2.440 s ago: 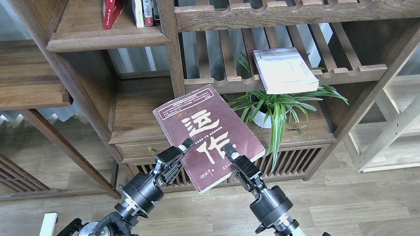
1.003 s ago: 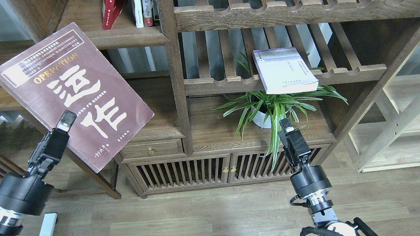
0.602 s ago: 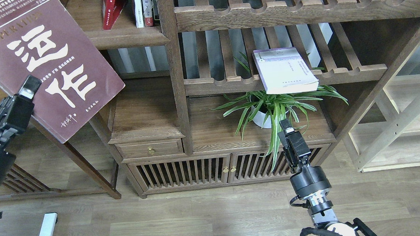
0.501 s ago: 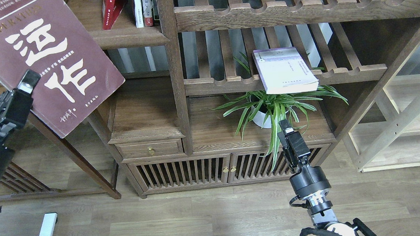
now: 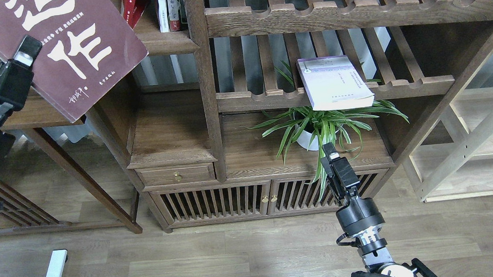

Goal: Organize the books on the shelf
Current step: 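Lift the maroon book with the left gripper up toward the top shelf, then push the maroon book onto the top shelf with the left gripper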

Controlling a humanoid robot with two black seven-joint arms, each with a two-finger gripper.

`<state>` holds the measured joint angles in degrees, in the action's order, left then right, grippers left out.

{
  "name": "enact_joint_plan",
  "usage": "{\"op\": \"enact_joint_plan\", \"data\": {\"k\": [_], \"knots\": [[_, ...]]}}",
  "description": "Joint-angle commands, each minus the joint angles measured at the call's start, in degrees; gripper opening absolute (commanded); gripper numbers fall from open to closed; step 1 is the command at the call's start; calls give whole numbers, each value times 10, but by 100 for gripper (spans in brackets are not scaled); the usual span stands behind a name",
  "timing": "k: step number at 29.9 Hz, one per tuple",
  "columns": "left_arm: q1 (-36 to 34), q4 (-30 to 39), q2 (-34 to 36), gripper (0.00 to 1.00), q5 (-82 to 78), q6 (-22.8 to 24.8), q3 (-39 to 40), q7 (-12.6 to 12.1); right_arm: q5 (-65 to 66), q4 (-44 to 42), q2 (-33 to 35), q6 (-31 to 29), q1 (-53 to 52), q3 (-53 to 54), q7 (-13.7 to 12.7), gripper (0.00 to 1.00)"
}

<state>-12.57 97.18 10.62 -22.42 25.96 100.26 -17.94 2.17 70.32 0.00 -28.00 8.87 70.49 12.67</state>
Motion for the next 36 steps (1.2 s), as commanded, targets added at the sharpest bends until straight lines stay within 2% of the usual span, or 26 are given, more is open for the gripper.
{"op": "enact_joint_plan", "data": {"k": [1,6,15,22,29,36], "knots": [[-29,-13,17,0,-2,-21,-2,0,1,5,0,0,-1,-6,0,74],[-68,-23,38,0,-2,-68,-12,-1,2,7,0,0,0,-7,0,74],[-82,-34,50,0,-2,-100,-25,-2,2,13,0,0,0,-7,0,74],[-155,-87,97,0,-3,-108,-64,1,3,17,0,0,0,-7,0,74],[-235,-137,109,0,-3,-129,-109,3,3,20,0,0,1,-7,0,74],[-279,-171,121,0,-4,-146,-150,8,3,21,0,0,3,-7,1,74]]}}
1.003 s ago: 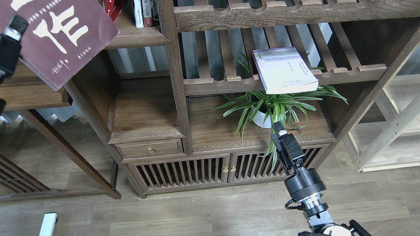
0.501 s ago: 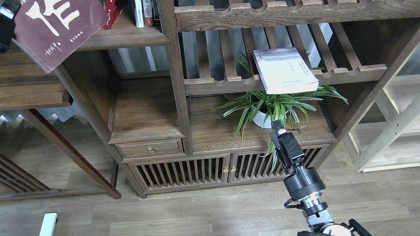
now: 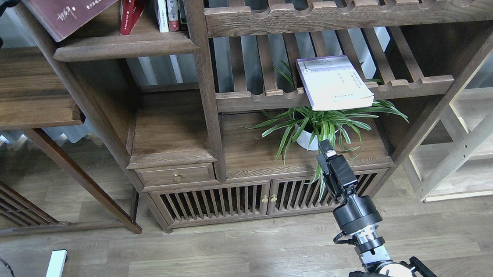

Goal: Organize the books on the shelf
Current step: 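Push the maroon book onto the top shelf with the left gripper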

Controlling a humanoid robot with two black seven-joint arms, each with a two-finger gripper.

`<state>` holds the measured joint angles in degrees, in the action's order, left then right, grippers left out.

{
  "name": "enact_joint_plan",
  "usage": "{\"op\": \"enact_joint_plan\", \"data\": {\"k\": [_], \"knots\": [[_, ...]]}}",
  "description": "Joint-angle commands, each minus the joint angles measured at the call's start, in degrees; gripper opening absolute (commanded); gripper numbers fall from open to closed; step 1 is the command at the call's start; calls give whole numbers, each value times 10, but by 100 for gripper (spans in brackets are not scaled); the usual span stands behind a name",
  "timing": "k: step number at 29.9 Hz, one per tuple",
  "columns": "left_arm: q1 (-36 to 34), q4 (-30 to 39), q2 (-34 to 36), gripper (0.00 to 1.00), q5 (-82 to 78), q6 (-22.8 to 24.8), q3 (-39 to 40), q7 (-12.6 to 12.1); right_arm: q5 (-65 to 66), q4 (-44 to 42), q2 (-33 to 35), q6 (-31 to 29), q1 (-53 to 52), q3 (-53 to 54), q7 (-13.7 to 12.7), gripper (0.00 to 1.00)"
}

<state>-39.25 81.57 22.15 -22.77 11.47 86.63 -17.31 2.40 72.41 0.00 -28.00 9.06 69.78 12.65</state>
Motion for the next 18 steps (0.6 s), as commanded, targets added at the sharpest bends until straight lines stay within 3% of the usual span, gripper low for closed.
{"op": "enact_joint_plan", "data": {"k": [1,13,18], "knots": [[-16,-21,6,0,-3,-2,-22,3,0,1,0,0,1,0,1,74],[-65,-61,-6,0,-72,-31,-82,47,0,1,0,0,3,0,1,74],[-101,-96,-6,0,-75,-44,-126,97,0,2,0,0,4,2,1,74]]}}
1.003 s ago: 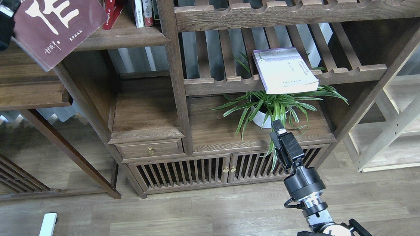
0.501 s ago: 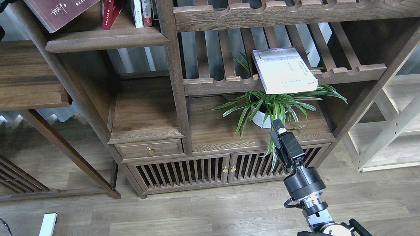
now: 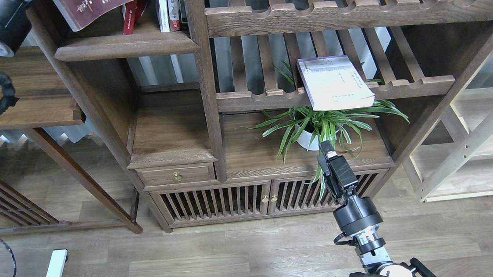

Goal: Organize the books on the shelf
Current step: 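Push the maroon book onto the top shelf with the left gripper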

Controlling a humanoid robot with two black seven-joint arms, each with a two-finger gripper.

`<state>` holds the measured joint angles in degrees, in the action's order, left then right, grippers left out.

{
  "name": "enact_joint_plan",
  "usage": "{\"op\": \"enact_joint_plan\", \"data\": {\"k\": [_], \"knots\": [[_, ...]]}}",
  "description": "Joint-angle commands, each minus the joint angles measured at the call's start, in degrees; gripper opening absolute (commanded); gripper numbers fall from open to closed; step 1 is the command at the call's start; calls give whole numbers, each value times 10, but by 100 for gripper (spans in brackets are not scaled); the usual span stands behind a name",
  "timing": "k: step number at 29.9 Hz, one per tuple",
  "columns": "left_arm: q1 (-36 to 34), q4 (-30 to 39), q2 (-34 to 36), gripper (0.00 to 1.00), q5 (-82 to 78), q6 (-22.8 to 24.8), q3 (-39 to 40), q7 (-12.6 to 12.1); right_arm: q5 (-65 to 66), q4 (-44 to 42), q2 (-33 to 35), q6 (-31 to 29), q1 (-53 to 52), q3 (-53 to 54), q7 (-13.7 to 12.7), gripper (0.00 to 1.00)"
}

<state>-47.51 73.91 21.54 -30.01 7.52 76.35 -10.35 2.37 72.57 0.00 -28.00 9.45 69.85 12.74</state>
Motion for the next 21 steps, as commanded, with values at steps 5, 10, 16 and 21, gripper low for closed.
{"op": "enact_joint_plan", "data": {"k": [5,10,16,21], "knots": [[-30,-16,-2,1,-3,-18,-44,51,-1,4,0,0,7,6,0,74],[14,21,17,1,7,6,-13,46,-2,4,0,0,24,11,0,74],[115,58,21,0,12,61,37,52,-2,5,0,0,29,10,-1,73],[167,67,20,0,11,95,86,54,0,5,0,0,29,5,-1,72]]}}
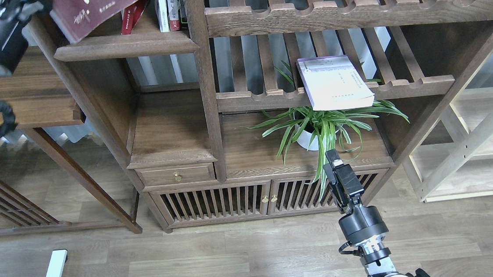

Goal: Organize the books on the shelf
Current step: 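Push the maroon book onto the top shelf with the left gripper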

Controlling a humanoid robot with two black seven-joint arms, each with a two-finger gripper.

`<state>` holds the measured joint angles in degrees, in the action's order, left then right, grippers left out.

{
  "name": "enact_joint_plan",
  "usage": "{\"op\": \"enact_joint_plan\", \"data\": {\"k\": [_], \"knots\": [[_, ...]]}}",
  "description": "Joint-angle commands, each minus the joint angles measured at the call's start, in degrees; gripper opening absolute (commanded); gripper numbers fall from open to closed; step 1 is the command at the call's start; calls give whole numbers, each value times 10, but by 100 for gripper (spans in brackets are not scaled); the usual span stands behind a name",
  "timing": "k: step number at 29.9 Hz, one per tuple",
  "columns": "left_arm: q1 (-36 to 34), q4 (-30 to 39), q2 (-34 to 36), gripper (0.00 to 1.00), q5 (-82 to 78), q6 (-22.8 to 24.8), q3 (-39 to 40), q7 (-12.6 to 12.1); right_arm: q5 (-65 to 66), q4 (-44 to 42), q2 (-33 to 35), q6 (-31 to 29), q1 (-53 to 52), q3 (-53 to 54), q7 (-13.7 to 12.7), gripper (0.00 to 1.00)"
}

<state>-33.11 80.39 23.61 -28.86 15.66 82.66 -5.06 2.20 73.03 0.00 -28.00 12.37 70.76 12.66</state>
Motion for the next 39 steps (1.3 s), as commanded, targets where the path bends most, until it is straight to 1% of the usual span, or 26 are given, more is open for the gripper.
{"op": "enact_joint_plan", "data": {"k": [1,4,9,13,21,27,34,39], "knots": [[26,0,-1,0,-1,15,28,3,3,0,0,0,-1,-6,0,72],[27,-4,-1,0,-1,14,29,11,8,2,0,0,-1,-9,-1,71],[25,-8,-6,0,-1,10,27,15,13,9,0,0,0,-9,-1,71],[23,-12,-8,0,-1,4,22,24,13,11,0,0,5,-9,-1,71],[3,-37,-34,0,-3,2,18,27,13,21,0,0,20,-6,-1,71],[-40,-63,-46,0,-6,-19,4,30,13,25,0,0,27,-6,-1,71],[-90,-106,-47,0,-7,-25,-38,30,13,26,0,0,45,0,-1,71],[-108,-124,-47,0,-8,-34,-64,41,12,26,0,0,62,3,-1,71]]}}
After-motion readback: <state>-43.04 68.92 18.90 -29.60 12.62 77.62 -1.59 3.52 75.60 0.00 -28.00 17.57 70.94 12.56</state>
